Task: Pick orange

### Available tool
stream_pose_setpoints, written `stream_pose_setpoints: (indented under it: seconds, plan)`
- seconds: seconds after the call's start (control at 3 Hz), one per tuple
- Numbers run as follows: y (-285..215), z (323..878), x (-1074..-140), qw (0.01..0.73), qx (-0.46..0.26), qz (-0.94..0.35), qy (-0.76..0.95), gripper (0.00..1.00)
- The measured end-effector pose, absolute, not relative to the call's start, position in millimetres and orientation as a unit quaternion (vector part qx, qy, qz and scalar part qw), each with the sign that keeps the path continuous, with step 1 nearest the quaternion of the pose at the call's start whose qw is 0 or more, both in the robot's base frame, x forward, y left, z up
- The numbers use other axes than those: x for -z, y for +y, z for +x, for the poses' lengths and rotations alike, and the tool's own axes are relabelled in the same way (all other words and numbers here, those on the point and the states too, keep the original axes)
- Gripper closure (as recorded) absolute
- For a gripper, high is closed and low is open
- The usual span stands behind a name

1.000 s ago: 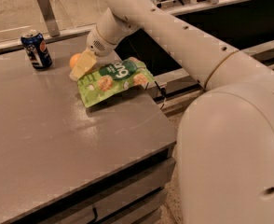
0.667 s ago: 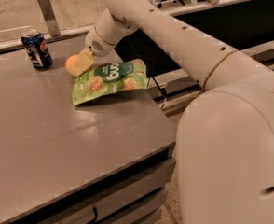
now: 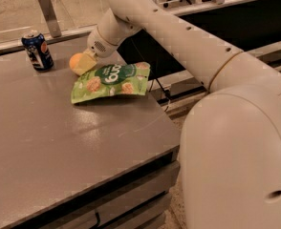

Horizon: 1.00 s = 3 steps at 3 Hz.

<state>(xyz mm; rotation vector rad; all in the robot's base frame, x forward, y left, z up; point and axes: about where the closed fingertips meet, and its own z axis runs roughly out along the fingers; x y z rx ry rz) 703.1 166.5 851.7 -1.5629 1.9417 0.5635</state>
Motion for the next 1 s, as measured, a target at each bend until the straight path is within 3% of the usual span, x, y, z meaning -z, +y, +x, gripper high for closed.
stream_pose_setpoints:
  seconds: [0.67, 1.0]
  plan:
    - [160.6, 712.1, -931.2, 0.362, -0.272, -0.574, 0.683, 1.0]
    - [161.1, 712.9, -935.6, 0.366, -0.273, -0.573, 0.68, 1.0]
